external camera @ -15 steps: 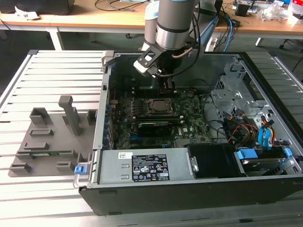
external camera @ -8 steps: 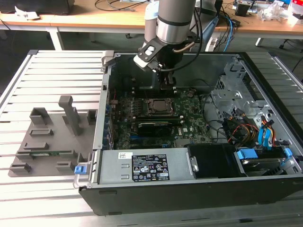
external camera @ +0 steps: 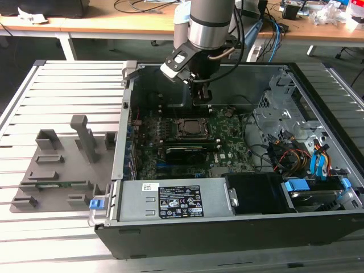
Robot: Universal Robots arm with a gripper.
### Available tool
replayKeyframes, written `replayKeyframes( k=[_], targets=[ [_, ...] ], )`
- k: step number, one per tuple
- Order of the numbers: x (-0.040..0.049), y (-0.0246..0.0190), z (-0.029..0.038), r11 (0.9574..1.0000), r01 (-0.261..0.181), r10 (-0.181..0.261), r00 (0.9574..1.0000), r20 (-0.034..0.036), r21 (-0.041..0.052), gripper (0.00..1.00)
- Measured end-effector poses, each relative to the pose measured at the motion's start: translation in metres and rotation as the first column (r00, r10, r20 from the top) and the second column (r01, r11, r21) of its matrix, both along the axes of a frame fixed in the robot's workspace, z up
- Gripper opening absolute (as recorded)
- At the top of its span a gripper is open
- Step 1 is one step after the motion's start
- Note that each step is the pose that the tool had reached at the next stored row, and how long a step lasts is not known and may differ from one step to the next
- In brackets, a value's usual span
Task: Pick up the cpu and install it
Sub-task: 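Close the cpu cover, then install the first cpu locking lever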
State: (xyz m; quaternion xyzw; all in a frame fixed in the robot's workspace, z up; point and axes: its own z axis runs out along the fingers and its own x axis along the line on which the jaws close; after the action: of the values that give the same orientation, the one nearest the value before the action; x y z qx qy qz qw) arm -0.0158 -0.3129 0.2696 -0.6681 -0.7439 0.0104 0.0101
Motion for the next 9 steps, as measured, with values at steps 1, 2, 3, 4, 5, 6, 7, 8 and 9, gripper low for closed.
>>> replayKeyframes(
  k=[1,2,3,4,5,6,7,8,9],
  targets=[
    [0.0,0.0,0.0,1.0,0.0,0.0,1.0,0.0,0.0,0.11],
    [0.0,0.0,0.0001,1.0,0.0,0.0,1.0,0.0,0.0,0.11],
    [0.0,0.0,0.0001,1.0,0.0,0.0,1.0,0.0,0.0,0.11],
    [0.0,0.0,0.0002,1.0,0.0,0.0,1.0,0.0,0.0,0.11],
    [0.0,0.0,0.0002,1.0,0.0,0.0,1.0,0.0,0.0,0.11],
    [0.0,0.0,0.0002,1.0,-0.004,0.004,1.0,0.0,0.0,0.11],
    [0.0,0.0,0.0003,0.9999,-0.017,0.017,0.9999,-0.0001,-0.0001,0.11],
    [0.0,-0.0001,0.0003,0.9995,-0.031,0.031,0.9995,-0.0001,-0.0001,0.11],
    [0.0,0.0,0.0002,0.9982,-0.059,0.059,0.9982,0.0,0.0,0.11]
  ],
)
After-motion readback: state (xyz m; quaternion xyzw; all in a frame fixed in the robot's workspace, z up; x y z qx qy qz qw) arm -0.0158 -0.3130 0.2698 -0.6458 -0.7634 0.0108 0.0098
